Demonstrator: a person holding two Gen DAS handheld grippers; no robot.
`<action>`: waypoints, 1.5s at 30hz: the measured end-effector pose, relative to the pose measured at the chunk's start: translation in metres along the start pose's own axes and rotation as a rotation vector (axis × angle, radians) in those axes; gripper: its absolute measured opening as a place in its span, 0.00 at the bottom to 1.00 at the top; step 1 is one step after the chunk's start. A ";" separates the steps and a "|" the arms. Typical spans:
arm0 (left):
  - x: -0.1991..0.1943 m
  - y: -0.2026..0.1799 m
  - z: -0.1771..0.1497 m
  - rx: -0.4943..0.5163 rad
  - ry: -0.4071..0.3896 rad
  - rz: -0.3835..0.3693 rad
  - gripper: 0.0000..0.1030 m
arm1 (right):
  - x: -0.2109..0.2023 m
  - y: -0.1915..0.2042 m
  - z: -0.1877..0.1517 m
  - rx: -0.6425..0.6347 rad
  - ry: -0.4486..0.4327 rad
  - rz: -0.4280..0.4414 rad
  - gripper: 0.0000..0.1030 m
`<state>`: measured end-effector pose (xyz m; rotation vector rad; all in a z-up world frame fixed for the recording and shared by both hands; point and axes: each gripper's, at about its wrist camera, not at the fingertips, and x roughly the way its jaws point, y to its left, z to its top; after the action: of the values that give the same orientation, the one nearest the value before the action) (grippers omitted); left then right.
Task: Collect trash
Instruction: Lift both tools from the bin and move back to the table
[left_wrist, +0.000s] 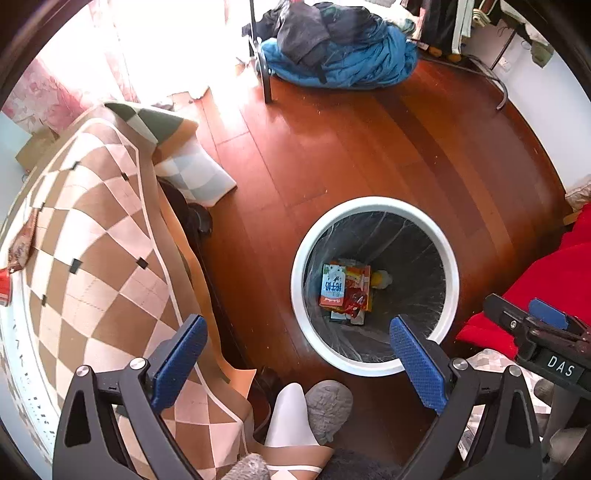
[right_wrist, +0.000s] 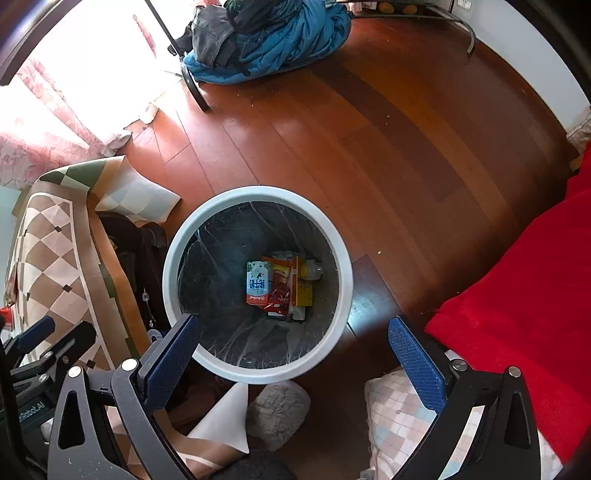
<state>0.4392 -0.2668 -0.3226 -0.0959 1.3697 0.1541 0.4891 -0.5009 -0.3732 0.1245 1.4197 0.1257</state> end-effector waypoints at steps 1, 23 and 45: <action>-0.006 -0.001 0.000 0.003 -0.012 0.001 0.98 | -0.004 0.001 -0.001 -0.002 -0.004 -0.002 1.00; -0.158 0.032 -0.021 -0.043 -0.271 -0.005 0.98 | -0.178 0.037 -0.042 -0.010 -0.246 0.095 1.00; -0.112 0.409 -0.069 -0.543 -0.191 0.281 0.98 | -0.058 0.438 -0.032 -0.319 0.042 0.329 1.00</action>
<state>0.2833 0.1200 -0.2178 -0.3337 1.1155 0.7523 0.4430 -0.0775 -0.2506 0.0913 1.3942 0.6261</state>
